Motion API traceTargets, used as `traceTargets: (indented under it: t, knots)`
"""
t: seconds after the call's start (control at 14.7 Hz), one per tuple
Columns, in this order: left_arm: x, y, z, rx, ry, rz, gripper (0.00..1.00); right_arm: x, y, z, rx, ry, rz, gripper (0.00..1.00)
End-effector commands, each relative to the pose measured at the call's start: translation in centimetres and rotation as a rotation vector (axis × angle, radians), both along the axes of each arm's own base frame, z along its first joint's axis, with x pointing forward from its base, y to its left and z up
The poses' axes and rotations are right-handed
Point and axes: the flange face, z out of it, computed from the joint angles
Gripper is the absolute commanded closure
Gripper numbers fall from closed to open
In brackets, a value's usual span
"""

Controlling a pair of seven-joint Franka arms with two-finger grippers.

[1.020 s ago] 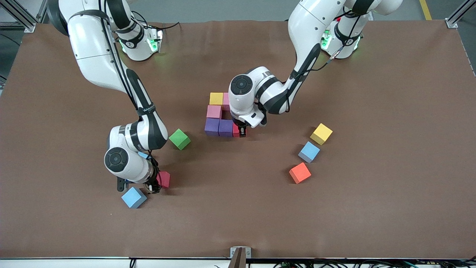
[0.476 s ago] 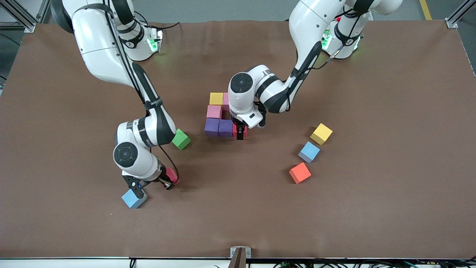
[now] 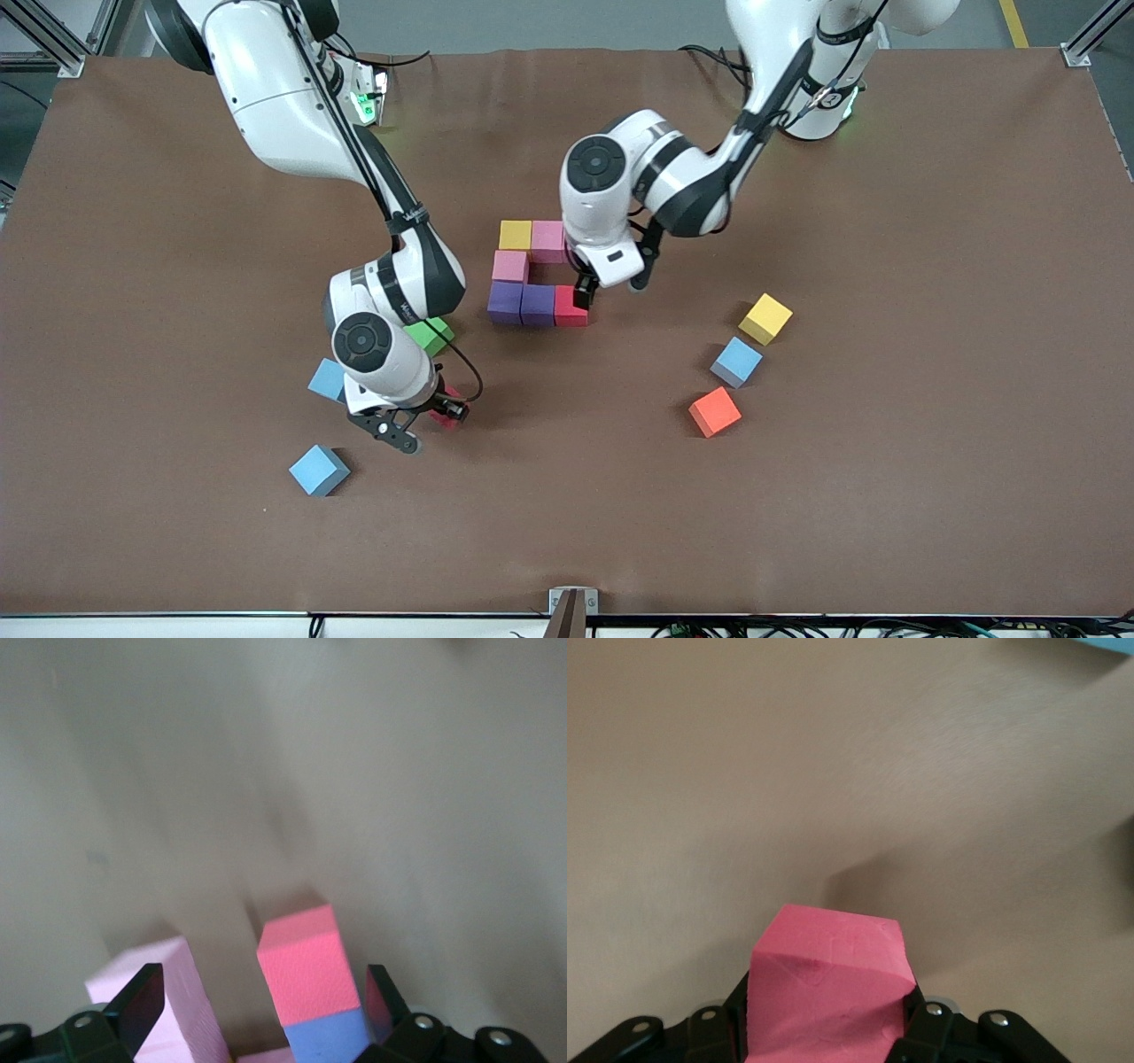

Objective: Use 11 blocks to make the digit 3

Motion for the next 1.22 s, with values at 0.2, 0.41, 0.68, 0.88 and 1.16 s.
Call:
traceTargets:
  t: [0.2,0.41,0.68,0.88,1.16]
  knots:
    - [8.1,10.9,3.9,-0.033,-0.013,-0.198,0.0,-4.0,4.5,2.2,-0.005,-0.001,0.151,0.98]
    - [11.0,15.0,3.8,-0.014,-0.036,-0.314,0.0,-6.5,6.0,2.2,-0.045,0.004,0.259,0.99]
    - [15.6,17.6,1.1,-0.012,-0.059,-0.304,0.0,-8.9,6.5,1.9,-0.045,-0.035,0.324,0.99]
    - [17.8,19.0,-1.4,-0.024,-0.1,-0.296,0.0,-9.7,6.5,1.6,-0.042,-0.037,0.329,0.99]
    - [19.9,18.7,-5.3,-0.007,-0.115,-0.44,0.0,-10.2,7.4,1.1,-0.031,-0.046,0.349,0.99]
